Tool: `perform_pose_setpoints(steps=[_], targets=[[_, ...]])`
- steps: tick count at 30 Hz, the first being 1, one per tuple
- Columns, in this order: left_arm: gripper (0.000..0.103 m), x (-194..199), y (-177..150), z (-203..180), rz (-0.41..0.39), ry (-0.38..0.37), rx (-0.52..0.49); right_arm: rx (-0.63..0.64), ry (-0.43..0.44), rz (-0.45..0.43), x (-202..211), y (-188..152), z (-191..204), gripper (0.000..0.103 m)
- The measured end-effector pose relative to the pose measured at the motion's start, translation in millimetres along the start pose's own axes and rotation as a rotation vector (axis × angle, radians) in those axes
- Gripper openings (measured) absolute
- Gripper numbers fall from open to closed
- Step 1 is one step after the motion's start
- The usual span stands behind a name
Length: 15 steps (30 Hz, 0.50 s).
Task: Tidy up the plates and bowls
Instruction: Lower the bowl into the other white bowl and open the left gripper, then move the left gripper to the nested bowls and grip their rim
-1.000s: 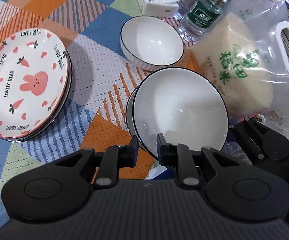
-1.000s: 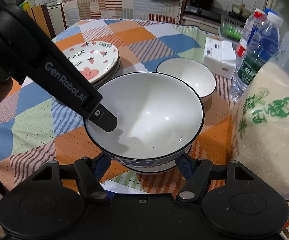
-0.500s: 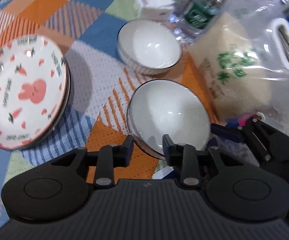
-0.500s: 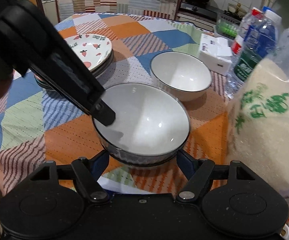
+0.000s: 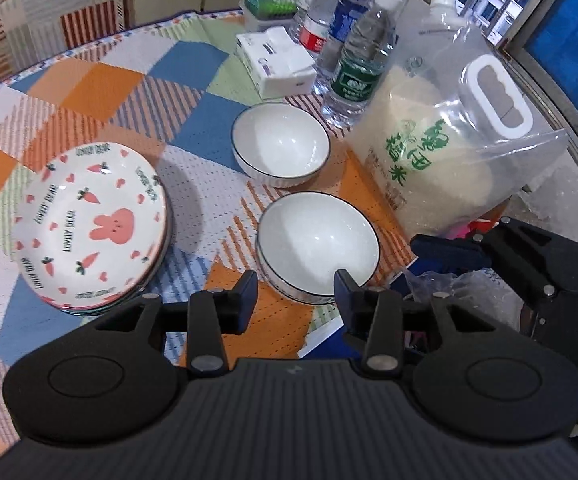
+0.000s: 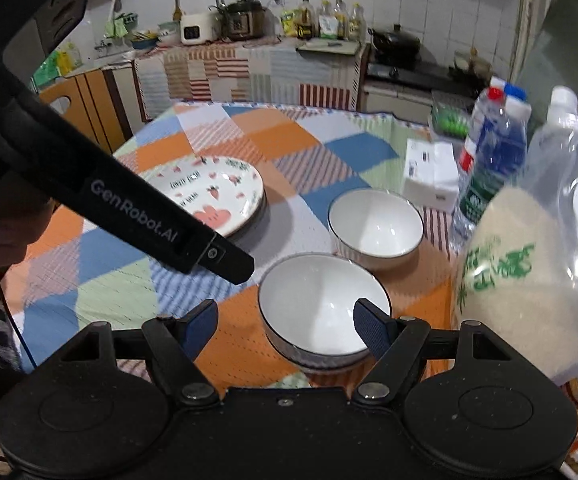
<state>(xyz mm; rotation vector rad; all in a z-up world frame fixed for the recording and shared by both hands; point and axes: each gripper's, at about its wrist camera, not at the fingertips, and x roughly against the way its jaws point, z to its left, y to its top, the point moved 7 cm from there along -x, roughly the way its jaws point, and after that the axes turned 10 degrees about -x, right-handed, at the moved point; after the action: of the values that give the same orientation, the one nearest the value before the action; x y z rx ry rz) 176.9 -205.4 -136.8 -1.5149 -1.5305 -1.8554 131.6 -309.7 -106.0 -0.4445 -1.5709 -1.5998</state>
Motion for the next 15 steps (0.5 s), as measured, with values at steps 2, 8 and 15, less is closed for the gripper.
perform_pose_setpoints(steps=[2,8,15], targets=[[0.041,10,2,3,-0.016,0.009,0.008,0.012,0.003,-0.007,2,2,4,0.079],[0.045,30,9,14,-0.046,0.027,0.017,0.000,0.017,-0.027,5,11,8,0.079],[0.053,25,27,37,-0.079,0.050,0.064,-0.006,0.006,-0.048,-10,35,-1,0.087]])
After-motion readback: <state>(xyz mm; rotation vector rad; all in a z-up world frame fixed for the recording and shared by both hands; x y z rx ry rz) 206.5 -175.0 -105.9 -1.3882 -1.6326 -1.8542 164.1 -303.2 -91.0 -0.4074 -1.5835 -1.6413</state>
